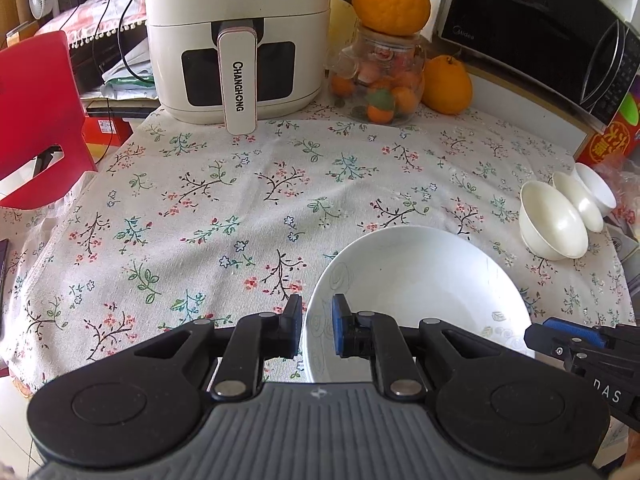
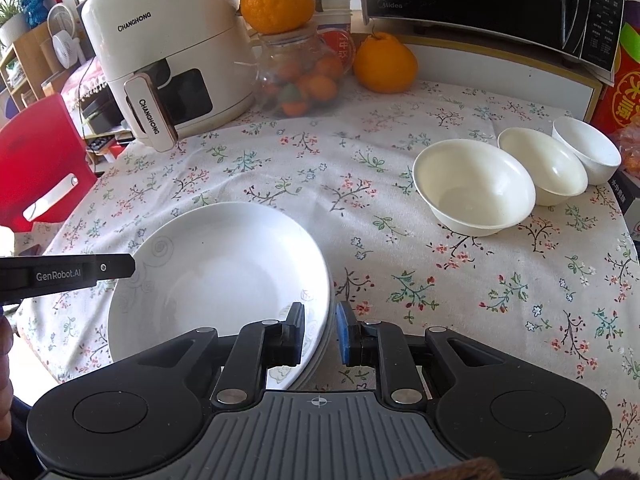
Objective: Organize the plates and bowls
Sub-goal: 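Open both grippers to release the white plate onto the stack, then move both tools to the rim of the white deep plate by the box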
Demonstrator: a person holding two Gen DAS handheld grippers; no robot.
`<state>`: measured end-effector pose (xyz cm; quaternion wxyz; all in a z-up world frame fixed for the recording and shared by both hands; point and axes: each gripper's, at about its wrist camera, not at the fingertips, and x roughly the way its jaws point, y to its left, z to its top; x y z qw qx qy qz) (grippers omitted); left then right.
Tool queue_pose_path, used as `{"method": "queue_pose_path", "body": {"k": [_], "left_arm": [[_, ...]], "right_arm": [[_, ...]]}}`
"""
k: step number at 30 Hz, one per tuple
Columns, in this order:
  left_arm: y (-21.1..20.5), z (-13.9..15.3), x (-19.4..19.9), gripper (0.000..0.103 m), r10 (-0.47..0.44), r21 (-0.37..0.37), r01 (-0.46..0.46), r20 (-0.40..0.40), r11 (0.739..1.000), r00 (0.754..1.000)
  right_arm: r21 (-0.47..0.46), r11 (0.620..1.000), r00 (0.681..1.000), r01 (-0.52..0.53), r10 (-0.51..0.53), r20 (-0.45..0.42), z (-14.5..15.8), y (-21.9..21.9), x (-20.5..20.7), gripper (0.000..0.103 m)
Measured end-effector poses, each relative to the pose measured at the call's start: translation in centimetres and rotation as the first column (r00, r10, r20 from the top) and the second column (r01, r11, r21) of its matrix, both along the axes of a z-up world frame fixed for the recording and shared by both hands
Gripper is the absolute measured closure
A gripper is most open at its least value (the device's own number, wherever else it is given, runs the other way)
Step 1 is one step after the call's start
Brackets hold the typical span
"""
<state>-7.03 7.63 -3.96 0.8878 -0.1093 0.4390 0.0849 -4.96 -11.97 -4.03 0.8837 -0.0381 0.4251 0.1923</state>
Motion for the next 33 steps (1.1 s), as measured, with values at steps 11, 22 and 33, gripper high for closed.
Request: {"method": "queue_pose_path", "body": {"k": [11,22,33], "left_arm": [[-3.0,0.2,2.6,0.089,-0.035,-0.006,0.035,0.036,0.999,0.999],[-8.1,1.6,7.5,0.036,-0.139,0.019,0.138,0.089,0.990,0.986],[-13.9,1.8,13.8,0.021,-0.206,0.018,0.205,0.094,0.979,0.974]], "right_arm": [[0.045,0.998,0.999,0.052,-0.053,0.004,1.0,-2.9,1.9,0.062],[0.128,0.960,0.963,0.250,-0.260,0.066,4.3,-12.6,6.3,0.014],[0.152,0.874,0.882,0.461,-0.470,0.031,3.5,-20.1,11.7,0.012]]}}
